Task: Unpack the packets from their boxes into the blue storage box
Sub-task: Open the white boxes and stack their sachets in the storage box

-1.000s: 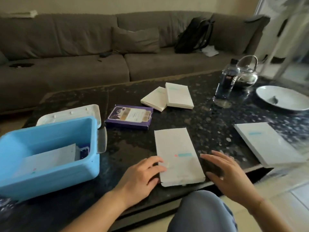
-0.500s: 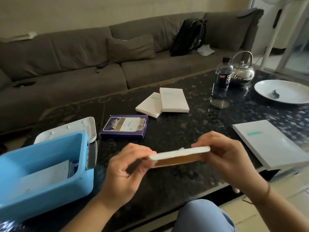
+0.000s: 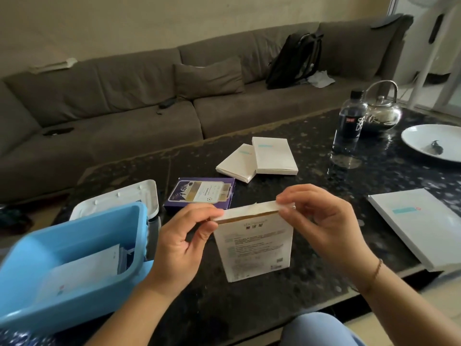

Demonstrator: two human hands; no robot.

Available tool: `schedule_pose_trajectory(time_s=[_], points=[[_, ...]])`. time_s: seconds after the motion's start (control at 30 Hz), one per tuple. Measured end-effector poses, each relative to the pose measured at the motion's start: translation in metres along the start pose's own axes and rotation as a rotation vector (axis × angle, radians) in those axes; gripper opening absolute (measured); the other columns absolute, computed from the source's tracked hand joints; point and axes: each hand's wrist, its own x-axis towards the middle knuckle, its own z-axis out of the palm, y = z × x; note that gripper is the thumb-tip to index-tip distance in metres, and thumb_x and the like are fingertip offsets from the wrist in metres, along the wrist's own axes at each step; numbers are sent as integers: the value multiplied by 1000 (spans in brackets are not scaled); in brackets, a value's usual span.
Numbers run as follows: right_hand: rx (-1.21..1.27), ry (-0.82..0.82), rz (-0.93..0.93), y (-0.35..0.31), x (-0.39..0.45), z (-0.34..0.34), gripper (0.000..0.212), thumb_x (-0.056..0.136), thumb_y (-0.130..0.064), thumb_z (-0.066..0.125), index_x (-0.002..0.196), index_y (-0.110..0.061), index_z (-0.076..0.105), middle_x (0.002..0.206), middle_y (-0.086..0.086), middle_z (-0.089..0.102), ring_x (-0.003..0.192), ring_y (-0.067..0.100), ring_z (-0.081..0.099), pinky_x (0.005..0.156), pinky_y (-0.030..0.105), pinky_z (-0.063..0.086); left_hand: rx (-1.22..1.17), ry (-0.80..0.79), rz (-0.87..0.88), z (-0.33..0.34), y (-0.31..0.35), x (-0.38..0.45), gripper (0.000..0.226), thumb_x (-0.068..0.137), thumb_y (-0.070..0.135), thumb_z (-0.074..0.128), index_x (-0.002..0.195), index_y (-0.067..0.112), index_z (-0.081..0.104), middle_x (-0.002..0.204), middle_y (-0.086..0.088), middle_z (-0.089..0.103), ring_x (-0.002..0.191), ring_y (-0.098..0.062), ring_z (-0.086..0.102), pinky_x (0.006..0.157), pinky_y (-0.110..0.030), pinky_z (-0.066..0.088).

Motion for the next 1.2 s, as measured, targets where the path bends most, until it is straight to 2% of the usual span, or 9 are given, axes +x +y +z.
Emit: schedule_pose_trajectory(time_s=[0.1,0.2,0.33,0.5,0.6,0.7,0.9,1.07,1.2], points=[[-49,20,-21,0,4,5,12,85,-28,71,93,-19,73,96,-9,69,70,23,58,62,38,53,1,16,-6,1,1,1,24,99,36,53,109,16,62,107,9,65,104,-7,63,84,-17,54],[-43,-3,4,-4,5,4,13,84,-29,69,93,-22,74,95,-7,69,77,26,61,66,37,52,-12,27,-55,4,3,0,16,95,25,57,106,15,62,103,8,65,97,-13,65,73,-18,56],[-5,-38,95,-10,8,4,12,83,-17,72,85,-28,74,94,-5,69,85,25,62,72,42,50,-4,-6,-45,6,5,2,16,95,20,54,110,17,61,104,6,65,98,-15,65,71,-19,56],[-188,-92,30,-22,15,4,6,80,-31,66,84,-29,69,93,-12,66,95,16,61,75,36,51,9,-49,-30,6,5,4,17,96,19,51,110,18,61,105,5,65,103,-10,62,77,-16,55],[-417,-145,-67,-30,19,12,30,82,-53,60,98,-30,71,100,-21,64,101,9,58,80,31,52,-1,-47,-28,5,4,4,17,97,21,52,110,15,61,107,6,65,105,-11,63,82,-16,53],[-525,-173,-117,-35,23,21,36,81,-60,57,96,-32,74,99,-22,64,96,7,58,77,34,54,-6,-46,-27,5,3,2,18,98,22,51,111,14,61,107,4,66,104,-14,63,83,-17,53],[-339,-175,-43,-39,29,27,7,75,-35,78,80,-34,75,89,-20,69,92,6,63,80,33,54,-58,-94,-86,4,6,6,22,96,33,58,112,18,60,113,8,65,109,-13,62,84,-20,55],[-131,-173,158,-47,33,28,14,71,-23,83,71,-32,72,72,-24,69,66,-3,63,59,8,45,-33,-220,-145,5,12,16,30,89,32,70,118,27,61,109,16,66,104,-2,65,80,-18,57],[-121,-121,198,-49,34,27,14,70,-20,84,70,-28,72,67,-22,68,59,-2,60,56,9,44,-20,-246,-169,5,12,18,36,91,32,65,127,30,62,115,15,67,108,-3,63,82,-21,58]])
